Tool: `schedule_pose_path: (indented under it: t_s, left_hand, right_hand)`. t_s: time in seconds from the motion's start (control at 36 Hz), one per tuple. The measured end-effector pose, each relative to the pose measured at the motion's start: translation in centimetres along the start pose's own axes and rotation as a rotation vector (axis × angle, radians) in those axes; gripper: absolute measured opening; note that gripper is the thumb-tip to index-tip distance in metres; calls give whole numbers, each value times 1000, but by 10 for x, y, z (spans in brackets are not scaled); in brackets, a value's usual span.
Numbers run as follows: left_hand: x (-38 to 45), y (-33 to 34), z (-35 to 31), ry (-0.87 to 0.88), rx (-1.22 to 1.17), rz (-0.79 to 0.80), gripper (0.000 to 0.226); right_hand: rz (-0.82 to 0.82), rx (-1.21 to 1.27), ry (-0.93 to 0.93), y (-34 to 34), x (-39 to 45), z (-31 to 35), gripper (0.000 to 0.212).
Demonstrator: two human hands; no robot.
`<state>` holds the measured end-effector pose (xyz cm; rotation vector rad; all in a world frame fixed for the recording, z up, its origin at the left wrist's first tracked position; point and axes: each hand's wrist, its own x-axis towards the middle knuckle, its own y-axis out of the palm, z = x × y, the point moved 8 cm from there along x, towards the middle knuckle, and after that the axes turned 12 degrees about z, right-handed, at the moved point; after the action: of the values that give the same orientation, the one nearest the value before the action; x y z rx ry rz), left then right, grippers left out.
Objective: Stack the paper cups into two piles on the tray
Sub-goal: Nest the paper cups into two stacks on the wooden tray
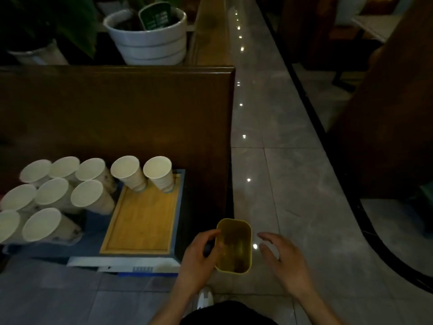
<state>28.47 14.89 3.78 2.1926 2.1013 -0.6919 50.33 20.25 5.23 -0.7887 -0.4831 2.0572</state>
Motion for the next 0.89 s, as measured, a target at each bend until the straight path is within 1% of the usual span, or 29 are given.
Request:
schedule_pose_path:
  t_s: [0.08, 0.19, 0.31, 0.44, 0.58, 0.69, 0.81, 0.89]
  left_hand:
    - [-29, -6, 1, 11, -39, -75, 28]
    - [-62, -16, 9, 48, 36, -167, 30]
    - [-90, -31, 21, 30, 75, -230, 26]
    - [-127, -60, 44, -25, 92, -372, 21]
    - [-156, -93, 70, -105, 111, -410, 18]
    - [-177, -117, 88, -152, 163, -425, 19]
    - [-192, -143, 102, -184, 210, -412, 19]
    - [-200, -168, 113, -197, 226, -411, 20]
  right_hand:
    - [21, -71, -33, 13, -8, 3, 28]
    - [95, -174, -109, 29, -9, 11, 30]
    - [163, -233, -197, 47, 2, 24, 31]
    - [316, -278, -314, 83, 19, 50, 26]
    - [433, -291, -388, 112, 37, 92, 22]
    - [528, -331, -385, 140, 46, 125, 23]
    - [568, -347, -396, 167, 52, 154, 28]
    - [583, -316, -396, 190, 58, 174, 23]
